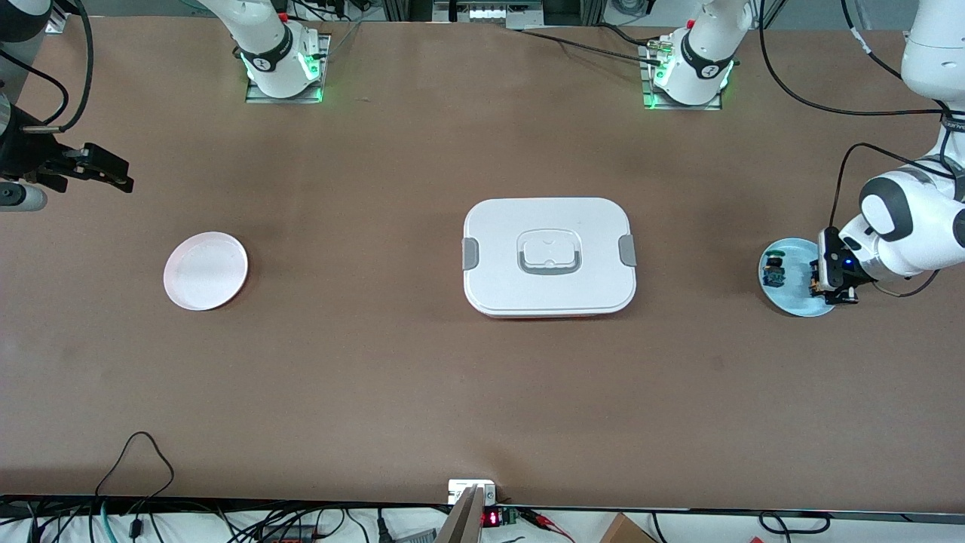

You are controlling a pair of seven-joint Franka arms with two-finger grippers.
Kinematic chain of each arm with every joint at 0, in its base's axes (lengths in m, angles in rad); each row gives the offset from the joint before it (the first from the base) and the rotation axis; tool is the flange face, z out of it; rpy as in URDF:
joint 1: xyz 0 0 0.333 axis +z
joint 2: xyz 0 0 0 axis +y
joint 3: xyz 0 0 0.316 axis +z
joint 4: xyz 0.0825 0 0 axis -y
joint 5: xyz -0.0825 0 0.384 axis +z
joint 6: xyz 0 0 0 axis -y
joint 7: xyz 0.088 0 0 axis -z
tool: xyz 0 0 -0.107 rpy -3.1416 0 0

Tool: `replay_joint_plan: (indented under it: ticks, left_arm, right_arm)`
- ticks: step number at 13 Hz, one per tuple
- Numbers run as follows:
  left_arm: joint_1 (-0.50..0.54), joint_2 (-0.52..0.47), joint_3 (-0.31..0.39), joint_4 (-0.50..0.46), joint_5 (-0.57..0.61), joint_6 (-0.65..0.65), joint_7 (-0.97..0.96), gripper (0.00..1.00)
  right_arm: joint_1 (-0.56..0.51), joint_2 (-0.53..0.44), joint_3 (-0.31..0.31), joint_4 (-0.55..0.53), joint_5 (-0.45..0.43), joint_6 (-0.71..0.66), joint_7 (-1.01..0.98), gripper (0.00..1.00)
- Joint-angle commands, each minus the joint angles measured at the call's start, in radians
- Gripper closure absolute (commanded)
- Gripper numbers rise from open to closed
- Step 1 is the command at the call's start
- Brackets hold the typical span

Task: Transfer orange switch to right arm and place
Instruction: 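Close the left gripper on the orange-bodied switch, then lift the switch with the left gripper and carry it above the box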

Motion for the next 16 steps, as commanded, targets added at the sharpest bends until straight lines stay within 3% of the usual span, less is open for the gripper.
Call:
replay_joint_plan:
  ticks: [1, 4, 7, 12, 16]
  left_arm:
    - [0.015, 0.002, -0.009, 0.107, -0.080, -0.173, 0.042, 1.00]
    - [0.006, -0.001, -0.010, 0.224, -0.125, -0.366, 0.042, 1.00]
    - [-0.016, 0.007, -0.010, 0.353, -0.256, -0.643, 0.041, 1.00]
    - [-0.025, 0.008, -0.053, 0.376, -0.689, -1.000, 0.044, 1.00]
    - [-0.028, 0.060, -0.211, 0.374, -1.083, -1.113, -0.014, 1.00]
  right_arm:
    - [-0.001, -0.002, 0.005, 0.015, 0.007, -0.018, 0.002, 0.00]
    - [-0.001, -0.002, 0.005, 0.015, 0.007, -0.018, 0.002, 0.00]
    - [-0.001, -0.002, 0.005, 0.014, 0.007, -0.016, 0.002, 0.00]
    - [0.000, -0.004, 0.007, 0.015, 0.009, -0.009, 0.002, 0.00]
    - [0.000, -0.002, 0.007, 0.015, 0.007, -0.006, 0.000, 0.00]
